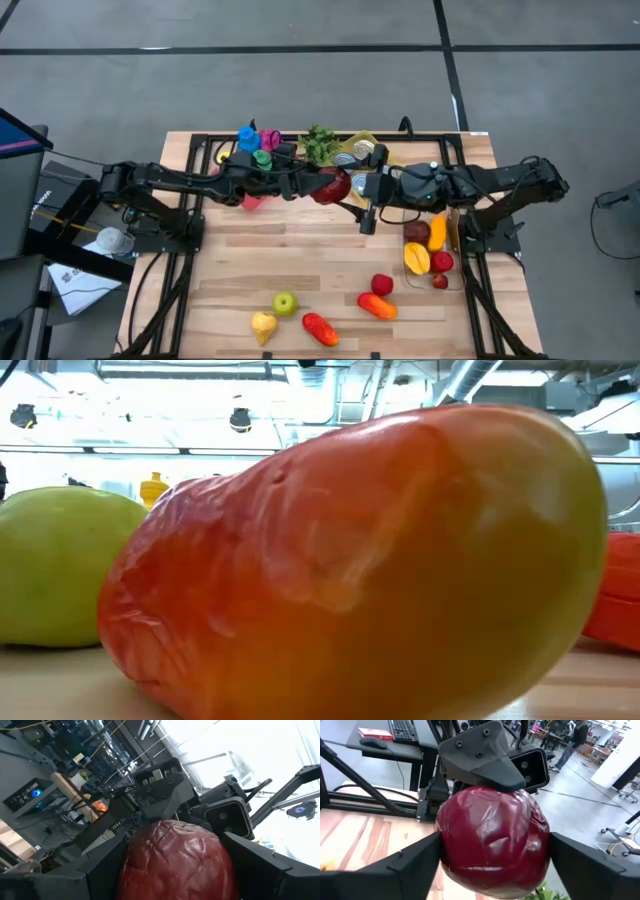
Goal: Pick & Place Food Item
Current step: Put the dark red apple into the transparent bin
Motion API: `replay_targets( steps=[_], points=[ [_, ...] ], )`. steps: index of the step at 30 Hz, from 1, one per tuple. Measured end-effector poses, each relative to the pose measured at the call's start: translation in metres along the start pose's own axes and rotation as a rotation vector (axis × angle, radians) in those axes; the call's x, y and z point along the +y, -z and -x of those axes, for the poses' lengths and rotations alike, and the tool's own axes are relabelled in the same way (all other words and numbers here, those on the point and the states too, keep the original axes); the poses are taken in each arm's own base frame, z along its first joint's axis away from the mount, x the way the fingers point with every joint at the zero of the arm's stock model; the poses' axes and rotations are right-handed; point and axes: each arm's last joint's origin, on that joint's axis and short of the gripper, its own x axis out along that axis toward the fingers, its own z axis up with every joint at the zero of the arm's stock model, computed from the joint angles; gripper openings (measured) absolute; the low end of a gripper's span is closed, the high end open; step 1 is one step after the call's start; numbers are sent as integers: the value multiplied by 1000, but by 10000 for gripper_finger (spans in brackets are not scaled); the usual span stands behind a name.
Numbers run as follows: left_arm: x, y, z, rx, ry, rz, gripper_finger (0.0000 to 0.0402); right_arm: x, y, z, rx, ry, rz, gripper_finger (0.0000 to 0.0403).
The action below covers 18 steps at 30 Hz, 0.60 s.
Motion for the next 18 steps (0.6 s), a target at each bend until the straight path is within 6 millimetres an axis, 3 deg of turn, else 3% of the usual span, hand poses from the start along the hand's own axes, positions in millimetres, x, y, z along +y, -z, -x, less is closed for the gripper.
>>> replay_targets(
  steps=[7, 18],
  points=[
    [0, 0, 0, 0, -2, -2, 299, 0, 1, 0, 7, -10, 2, 271],
    [-1, -6, 3, 66, 21, -15, 312, 6, 2, 2, 19, -39, -11, 257]
  ],
)
